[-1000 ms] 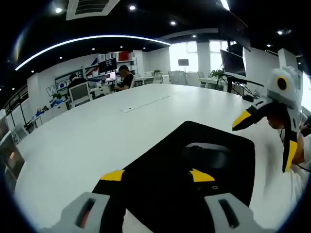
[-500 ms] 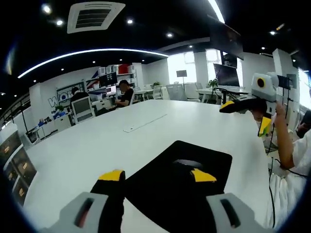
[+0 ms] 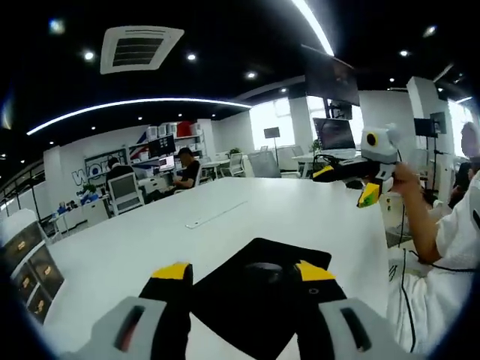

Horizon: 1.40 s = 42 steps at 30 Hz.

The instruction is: Arrange the mouse and mouse pad neatly on the desk surface

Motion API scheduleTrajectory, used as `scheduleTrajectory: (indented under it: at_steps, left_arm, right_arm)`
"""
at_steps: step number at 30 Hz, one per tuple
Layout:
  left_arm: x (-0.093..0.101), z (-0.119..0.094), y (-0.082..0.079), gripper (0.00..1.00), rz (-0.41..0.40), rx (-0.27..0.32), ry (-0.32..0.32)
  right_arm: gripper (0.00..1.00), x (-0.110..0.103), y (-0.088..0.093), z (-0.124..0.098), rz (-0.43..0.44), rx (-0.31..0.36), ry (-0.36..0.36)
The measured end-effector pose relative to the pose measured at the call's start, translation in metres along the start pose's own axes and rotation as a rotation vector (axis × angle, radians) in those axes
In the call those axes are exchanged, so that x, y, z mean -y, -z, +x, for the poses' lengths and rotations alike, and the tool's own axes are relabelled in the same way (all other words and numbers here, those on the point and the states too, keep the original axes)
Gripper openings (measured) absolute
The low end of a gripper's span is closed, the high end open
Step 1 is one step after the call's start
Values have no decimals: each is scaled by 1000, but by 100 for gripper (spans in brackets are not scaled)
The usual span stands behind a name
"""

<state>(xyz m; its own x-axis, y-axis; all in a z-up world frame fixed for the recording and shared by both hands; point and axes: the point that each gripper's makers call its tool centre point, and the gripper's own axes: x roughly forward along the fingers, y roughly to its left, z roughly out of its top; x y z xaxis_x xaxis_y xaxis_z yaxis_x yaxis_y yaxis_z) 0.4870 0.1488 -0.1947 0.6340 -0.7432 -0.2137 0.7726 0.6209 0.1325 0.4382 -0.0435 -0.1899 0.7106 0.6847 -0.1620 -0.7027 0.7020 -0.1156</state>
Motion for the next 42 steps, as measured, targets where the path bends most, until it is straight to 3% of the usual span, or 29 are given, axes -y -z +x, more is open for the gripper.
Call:
scheduleTrajectory:
  at_steps: [13, 23, 29, 42]
  left_arm:
    - [10, -36, -15, 54, -58, 118, 19]
    - [21, -47, -11, 54, -88, 128, 47]
    - [18, -58, -18, 53, -88, 153, 27]
    - [19, -60, -16, 53, -91, 154, 21]
  right_arm:
    - [72, 11, -14, -18, -7, 43, 44]
    - [71, 21, -16, -30, 2, 60, 76]
    - [71, 27, -16, -36, 13, 66, 95]
    - [71, 26, -17, -34, 20, 73, 105]
